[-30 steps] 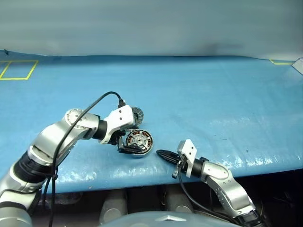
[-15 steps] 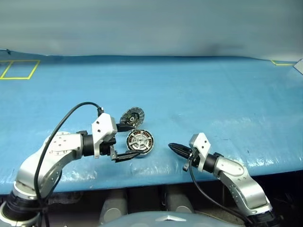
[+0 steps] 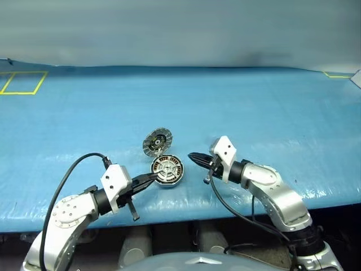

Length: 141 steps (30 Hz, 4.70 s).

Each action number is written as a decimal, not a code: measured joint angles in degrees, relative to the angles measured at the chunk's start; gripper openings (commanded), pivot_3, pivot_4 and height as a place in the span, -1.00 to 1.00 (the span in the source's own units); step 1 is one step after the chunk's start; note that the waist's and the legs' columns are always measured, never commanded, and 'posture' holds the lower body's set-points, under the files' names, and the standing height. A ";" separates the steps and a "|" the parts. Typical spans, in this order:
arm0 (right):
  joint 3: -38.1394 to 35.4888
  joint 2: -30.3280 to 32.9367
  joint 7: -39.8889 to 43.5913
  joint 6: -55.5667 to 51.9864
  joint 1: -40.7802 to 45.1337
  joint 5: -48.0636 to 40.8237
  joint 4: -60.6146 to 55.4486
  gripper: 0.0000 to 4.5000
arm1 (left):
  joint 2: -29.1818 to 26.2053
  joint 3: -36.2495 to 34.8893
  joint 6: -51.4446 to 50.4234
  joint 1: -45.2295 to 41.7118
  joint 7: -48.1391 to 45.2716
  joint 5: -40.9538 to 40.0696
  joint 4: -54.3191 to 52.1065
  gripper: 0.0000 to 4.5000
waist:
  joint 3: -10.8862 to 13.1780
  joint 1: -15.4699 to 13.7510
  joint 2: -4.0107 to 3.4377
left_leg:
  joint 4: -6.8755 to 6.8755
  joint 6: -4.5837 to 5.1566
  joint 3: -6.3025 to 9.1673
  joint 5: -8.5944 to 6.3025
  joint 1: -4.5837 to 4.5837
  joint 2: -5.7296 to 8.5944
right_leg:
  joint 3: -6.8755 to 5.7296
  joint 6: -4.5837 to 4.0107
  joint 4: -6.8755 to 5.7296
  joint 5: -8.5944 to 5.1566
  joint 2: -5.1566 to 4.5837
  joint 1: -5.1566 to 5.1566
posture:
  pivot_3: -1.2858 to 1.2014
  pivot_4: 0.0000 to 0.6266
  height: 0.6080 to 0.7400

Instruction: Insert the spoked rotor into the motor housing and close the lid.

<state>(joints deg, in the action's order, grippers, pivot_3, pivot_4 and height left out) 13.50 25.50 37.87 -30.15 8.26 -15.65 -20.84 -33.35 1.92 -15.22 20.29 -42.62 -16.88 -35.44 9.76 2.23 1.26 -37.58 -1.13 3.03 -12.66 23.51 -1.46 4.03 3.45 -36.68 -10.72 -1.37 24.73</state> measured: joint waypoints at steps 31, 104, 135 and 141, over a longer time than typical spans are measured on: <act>11.93 -9.20 -0.79 -2.91 4.43 3.09 5.51 -1.00 | 5.11 -1.00 15.42 3.06 -0.68 0.47 13.53 -0.99 | -0.06 0.62 -0.03 | 0.27 -0.01 -0.08 -0.01 0.04 -0.05 | -0.03 -0.04 0.00 -0.03 -0.02 0.23 | 0.03 -0.52 1.00; -1.44 -1.47 4.12 8.95 -14.86 -3.72 -2.96 -1.00 | -6.73 -13.85 -0.80 -8.21 -5.37 -12.16 17.85 -0.99 | -0.06 1.43 -0.01 | 0.49 -0.02 -0.24 -0.01 0.14 -0.14 | -0.04 -0.18 -0.12 -0.11 0.00 0.59 | 0.03 -0.52 1.00; 1.30 -2.99 0.75 25.00 -23.75 4.09 2.05 -1.00 | 5.54 1.20 -0.73 -53.59 -25.87 -5.15 61.77 -0.99 | -0.11 -0.08 0.11 | 0.30 -0.02 -0.13 0.00 -0.01 -0.09 | -0.02 -0.12 -0.15 -0.07 0.12 0.18 | 0.03 -0.52 1.00; 1.29 -2.79 -0.61 24.63 -24.29 4.88 1.89 -1.00 | 5.27 4.00 -4.80 -54.96 -33.22 -4.75 62.23 -0.99 | -0.11 -0.10 0.11 | 0.26 -0.02 -0.09 0.00 -0.02 -0.09 | -0.03 -0.12 -0.15 -0.07 0.12 0.13 | 0.03 -0.52 1.00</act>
<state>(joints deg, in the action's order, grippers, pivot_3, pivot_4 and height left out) 14.79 22.71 37.25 -5.52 -16.02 -10.76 -18.95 -28.08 5.91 -20.02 -34.68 -75.85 -21.63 26.79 9.65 2.13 1.37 -37.31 -1.15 2.94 -12.66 23.49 -1.55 4.00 3.32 -36.83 -10.80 -1.25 24.86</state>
